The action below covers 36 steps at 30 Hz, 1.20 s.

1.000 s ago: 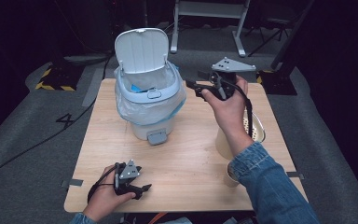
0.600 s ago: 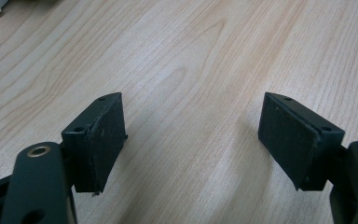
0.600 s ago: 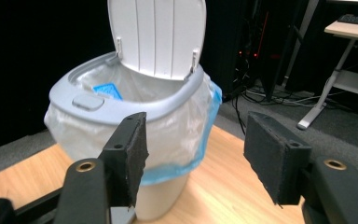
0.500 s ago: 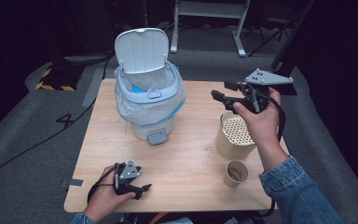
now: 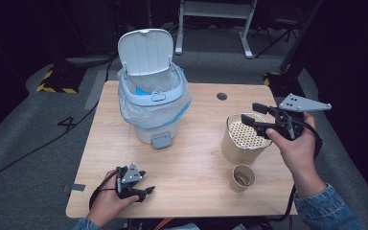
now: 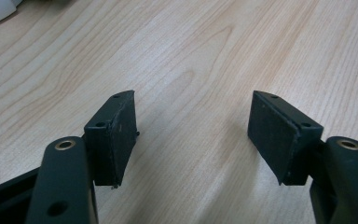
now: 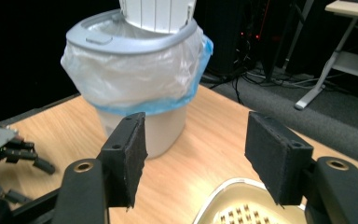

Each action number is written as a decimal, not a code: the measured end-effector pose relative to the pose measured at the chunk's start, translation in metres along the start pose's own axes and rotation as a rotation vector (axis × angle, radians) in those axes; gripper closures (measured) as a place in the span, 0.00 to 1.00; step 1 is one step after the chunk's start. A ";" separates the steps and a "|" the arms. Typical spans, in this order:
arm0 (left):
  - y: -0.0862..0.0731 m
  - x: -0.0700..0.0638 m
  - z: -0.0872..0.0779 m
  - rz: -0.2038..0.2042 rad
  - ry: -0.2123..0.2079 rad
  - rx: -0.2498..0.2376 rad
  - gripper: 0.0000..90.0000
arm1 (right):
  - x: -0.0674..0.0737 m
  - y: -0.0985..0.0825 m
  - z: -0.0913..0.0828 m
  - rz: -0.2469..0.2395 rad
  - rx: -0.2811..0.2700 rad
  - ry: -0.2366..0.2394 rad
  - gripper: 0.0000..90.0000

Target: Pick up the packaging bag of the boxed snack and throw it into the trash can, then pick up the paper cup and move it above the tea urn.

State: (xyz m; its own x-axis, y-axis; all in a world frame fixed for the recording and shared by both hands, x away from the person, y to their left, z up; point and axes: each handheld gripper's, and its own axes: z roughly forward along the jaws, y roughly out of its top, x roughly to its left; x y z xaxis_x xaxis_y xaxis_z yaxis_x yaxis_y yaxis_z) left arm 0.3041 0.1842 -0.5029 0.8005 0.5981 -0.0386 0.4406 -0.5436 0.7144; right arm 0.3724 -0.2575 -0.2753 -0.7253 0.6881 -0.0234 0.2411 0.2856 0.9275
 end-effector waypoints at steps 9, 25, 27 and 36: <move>0.001 -0.001 -0.003 -0.014 -0.004 -0.016 0.38 | -0.004 -0.033 -0.016 0.020 0.052 0.012 0.43; -0.002 -0.001 -0.003 -0.020 0.005 -0.003 0.38 | 0.002 -0.089 -0.038 0.013 0.121 0.024 0.30; -0.003 0.000 -0.003 -0.020 0.004 0.001 0.38 | 0.005 -0.099 -0.044 0.014 0.134 0.029 0.30; -0.003 0.000 -0.003 -0.023 0.015 0.000 0.35 | 0.009 -0.140 -0.066 0.042 0.165 0.038 0.27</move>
State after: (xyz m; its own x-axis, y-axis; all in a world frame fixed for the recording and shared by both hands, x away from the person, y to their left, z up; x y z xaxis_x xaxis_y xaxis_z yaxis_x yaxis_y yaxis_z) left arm 0.3020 0.1877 -0.5035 0.7838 0.6194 -0.0448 0.4592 -0.5294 0.7134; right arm 0.2899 -0.3352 -0.3808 -0.7356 0.6768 0.0308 0.3720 0.3655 0.8532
